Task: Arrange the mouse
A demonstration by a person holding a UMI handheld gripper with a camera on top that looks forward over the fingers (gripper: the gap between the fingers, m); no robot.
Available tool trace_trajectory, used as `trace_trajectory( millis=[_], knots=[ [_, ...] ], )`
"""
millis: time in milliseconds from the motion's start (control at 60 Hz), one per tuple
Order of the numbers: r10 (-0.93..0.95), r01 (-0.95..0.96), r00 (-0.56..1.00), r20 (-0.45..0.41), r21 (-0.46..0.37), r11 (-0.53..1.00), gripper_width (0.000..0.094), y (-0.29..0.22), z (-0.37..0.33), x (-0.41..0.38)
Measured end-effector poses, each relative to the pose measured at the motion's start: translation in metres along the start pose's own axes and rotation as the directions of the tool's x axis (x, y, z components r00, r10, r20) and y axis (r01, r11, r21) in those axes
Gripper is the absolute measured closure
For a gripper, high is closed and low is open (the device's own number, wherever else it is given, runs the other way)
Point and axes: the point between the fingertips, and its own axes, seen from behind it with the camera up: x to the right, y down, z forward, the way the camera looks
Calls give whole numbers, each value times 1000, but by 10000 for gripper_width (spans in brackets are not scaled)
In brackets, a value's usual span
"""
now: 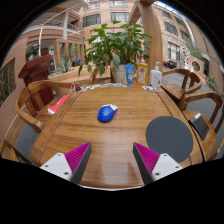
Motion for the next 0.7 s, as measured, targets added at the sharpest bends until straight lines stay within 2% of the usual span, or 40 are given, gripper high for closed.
trace_trajectory(
  millis=[217,500,583,667,700],
  knots=[
    [-64,64,998,13,42,997,80,-47,90,-38],
    [-49,49,997,-53,-11,999,126,-70,173,-36],
    [-45,44,998,-51,-8,999,211,-79,185,-36],
    [-34,34,997,-66,-4,999,366,-85,193,-34],
    [-30,30,997,-66,-2,1000,383,-88,195,-34]
  ],
)
